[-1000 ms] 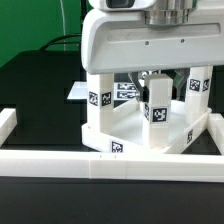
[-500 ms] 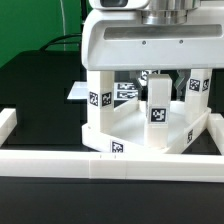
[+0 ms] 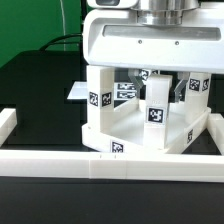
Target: Assemble desk
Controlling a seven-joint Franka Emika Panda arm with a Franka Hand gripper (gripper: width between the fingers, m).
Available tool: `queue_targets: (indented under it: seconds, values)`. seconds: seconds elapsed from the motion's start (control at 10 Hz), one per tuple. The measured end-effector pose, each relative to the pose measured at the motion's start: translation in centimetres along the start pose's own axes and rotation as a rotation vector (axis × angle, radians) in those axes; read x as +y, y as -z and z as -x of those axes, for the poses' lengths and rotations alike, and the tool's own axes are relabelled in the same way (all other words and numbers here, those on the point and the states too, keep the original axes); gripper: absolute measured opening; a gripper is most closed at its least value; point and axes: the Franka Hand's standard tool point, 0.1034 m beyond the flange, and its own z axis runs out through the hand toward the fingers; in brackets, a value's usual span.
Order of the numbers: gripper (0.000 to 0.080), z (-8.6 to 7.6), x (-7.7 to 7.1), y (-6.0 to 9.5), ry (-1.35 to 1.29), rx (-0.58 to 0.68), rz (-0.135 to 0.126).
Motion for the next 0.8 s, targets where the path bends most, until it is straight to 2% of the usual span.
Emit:
queue_targets:
  seconds: [0.4, 0.8]
  values:
    - [0.0290, 0.10, -0.02, 0.01, -0.321, -0.007, -0.008]
    - [0.0300, 0.06, 0.76, 0.07, -0.503, -0.008, 0.005]
